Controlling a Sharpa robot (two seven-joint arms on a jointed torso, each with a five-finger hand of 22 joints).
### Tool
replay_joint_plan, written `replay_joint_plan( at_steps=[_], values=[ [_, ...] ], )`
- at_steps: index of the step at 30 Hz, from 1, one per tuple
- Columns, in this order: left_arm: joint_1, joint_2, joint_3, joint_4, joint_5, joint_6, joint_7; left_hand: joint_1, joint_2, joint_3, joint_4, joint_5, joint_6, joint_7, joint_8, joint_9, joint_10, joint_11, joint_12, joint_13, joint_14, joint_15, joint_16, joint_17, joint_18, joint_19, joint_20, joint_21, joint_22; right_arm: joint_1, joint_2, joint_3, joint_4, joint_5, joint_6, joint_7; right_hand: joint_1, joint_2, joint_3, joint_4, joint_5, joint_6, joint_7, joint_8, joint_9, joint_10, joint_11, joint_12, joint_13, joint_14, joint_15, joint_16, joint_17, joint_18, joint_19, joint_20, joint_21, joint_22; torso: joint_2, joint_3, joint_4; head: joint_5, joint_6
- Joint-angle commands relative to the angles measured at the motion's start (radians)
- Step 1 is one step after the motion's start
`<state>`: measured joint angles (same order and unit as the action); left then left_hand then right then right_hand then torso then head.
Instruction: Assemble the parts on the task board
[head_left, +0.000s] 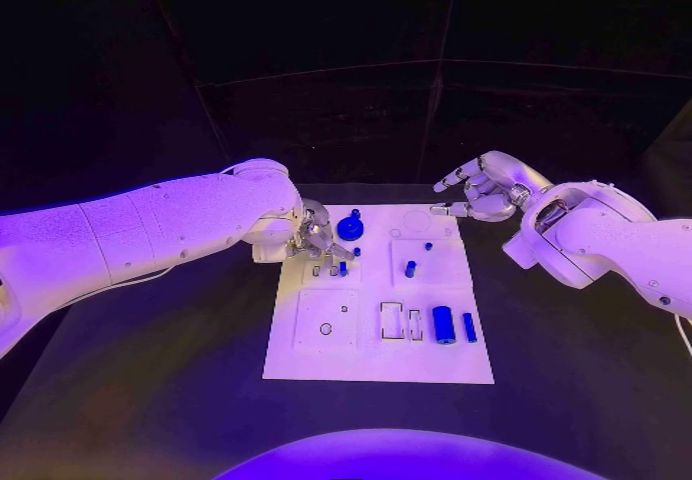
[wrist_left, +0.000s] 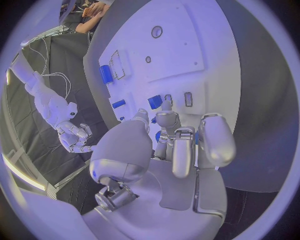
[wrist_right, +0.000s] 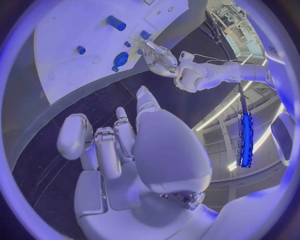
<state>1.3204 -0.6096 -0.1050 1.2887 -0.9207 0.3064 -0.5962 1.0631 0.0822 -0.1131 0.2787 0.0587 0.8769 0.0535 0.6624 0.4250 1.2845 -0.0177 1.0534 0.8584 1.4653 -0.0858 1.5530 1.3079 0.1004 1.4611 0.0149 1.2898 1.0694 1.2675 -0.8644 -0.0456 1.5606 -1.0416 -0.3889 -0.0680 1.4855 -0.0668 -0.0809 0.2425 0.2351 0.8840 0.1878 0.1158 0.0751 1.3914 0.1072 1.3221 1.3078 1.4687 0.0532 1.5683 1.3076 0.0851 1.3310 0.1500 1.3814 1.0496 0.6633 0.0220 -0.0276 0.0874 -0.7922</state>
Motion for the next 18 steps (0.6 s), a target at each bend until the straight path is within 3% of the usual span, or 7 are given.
replay_joint_plan(
  at_steps=[1,18],
  values=[
    [0.003,0.01,-0.002,-0.007,-0.001,0.058,-0.044,0.008,0.0,-0.006,0.002,0.003,-0.006,0.002,0.005,0.001,-0.008,-0.002,0.004,-0.001,0.099,0.0,0.005,0.234,-0.014,-0.005,0.004,0.007,0.001,0.002,0.001,0.001,-0.001,-0.004,0.002,-0.005,-0.005,0.008,-0.003,-0.004,0.007,0.0,-0.001,0.001,-0.002,-0.008,-0.002,-0.006,0.01,0.102,-0.006,0.003,0.263,0.011,-0.006,-0.001,-0.006,-0.003,0.0,0.0004,0.0002,0.0,-0.003],
    [0.004,0.042,-0.006,-0.023,-0.001,0.038,-0.041,0.012,0.007,-0.007,0.004,0.006,-0.011,0.003,0.008,0.006,-0.008,-0.001,0.011,0.007,0.1,0.002,0.007,0.238,-0.015,-0.004,0.006,0.014,0.013,0.002,0.013,0.001,-0.013,-0.004,0.008,-0.007,-0.007,0.007,-0.005,-0.004,0.01,-0.001,0.0,0.0,-0.003,-0.008,-0.002,-0.007,0.009,0.102,-0.006,0.003,0.263,0.011,-0.006,-0.001,-0.007,-0.004,0.0,-0.0005,0.0012,0.001,-0.012]
  ],
)
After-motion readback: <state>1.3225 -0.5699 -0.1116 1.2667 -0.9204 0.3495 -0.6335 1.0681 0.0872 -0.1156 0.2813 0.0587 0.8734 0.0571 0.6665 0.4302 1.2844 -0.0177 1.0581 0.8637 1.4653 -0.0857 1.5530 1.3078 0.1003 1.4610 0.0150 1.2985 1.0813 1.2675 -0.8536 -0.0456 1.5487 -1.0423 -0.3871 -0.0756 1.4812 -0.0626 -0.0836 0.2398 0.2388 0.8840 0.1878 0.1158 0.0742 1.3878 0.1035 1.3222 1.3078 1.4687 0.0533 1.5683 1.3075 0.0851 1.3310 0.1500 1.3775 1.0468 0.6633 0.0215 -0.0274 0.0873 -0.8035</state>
